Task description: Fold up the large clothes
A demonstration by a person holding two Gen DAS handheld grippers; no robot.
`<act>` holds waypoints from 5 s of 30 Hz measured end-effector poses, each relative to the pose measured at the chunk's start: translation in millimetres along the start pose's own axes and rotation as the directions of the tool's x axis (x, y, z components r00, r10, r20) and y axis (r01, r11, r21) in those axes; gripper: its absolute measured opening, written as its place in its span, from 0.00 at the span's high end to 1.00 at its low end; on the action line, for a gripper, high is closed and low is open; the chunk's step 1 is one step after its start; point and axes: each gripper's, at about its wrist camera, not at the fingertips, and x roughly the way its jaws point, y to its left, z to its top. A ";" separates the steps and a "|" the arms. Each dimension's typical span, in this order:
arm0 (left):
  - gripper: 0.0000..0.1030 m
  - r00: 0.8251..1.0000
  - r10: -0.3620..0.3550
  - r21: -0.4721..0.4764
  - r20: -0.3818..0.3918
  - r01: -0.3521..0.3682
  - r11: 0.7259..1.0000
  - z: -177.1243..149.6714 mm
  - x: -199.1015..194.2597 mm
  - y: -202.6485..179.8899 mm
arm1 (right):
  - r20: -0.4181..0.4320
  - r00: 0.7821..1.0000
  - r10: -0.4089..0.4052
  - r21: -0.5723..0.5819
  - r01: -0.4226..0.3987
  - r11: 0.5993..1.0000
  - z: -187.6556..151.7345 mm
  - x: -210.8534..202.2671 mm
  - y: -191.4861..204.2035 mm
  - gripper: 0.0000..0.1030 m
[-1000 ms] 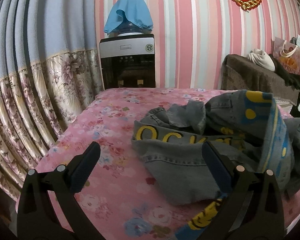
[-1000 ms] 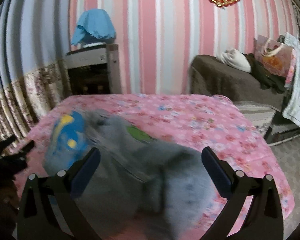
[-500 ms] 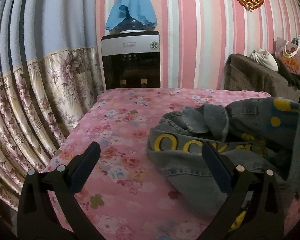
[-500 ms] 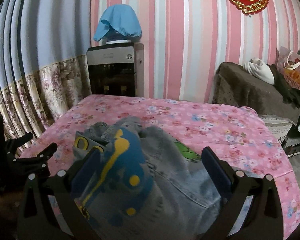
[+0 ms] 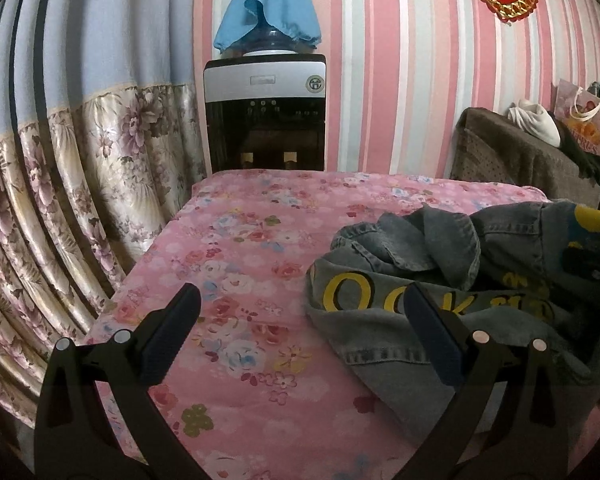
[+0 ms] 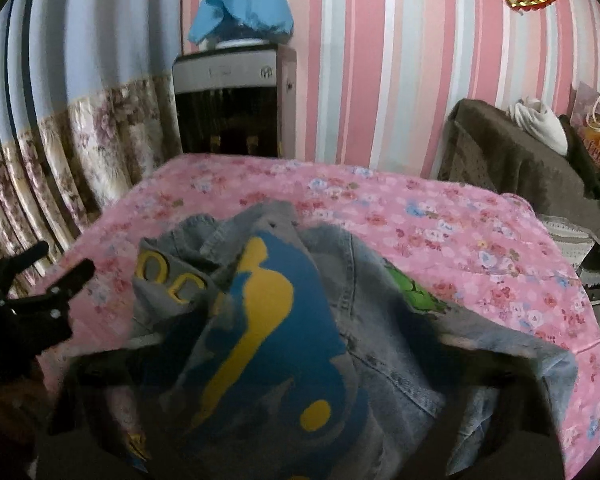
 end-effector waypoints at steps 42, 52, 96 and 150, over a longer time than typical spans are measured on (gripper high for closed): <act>0.03 0.993 0.061 0.021 -0.100 -0.059 0.998 57.6 119.7 -85.8 | 0.155 0.984 -0.092 0.221 0.056 0.974 -21.5 -49.2 -282.4 0.97; 0.40 0.958 -0.116 0.067 -0.261 0.138 0.988 46.6 182.7 -106.5 | 0.137 0.984 -0.114 0.211 0.084 0.974 -8.6 -37.6 -276.2 0.96; 0.21 0.988 0.011 0.078 -0.151 0.001 0.997 128.5 258.6 -76.3 | 0.025 0.954 -0.300 0.100 0.296 0.950 105.7 131.8 -396.5 0.26; 0.80 0.947 -0.242 0.301 -0.210 0.298 0.906 -31.7 41.8 -190.4 | 0.032 0.996 -0.082 0.226 0.073 0.971 -94.3 -34.5 -284.8 0.95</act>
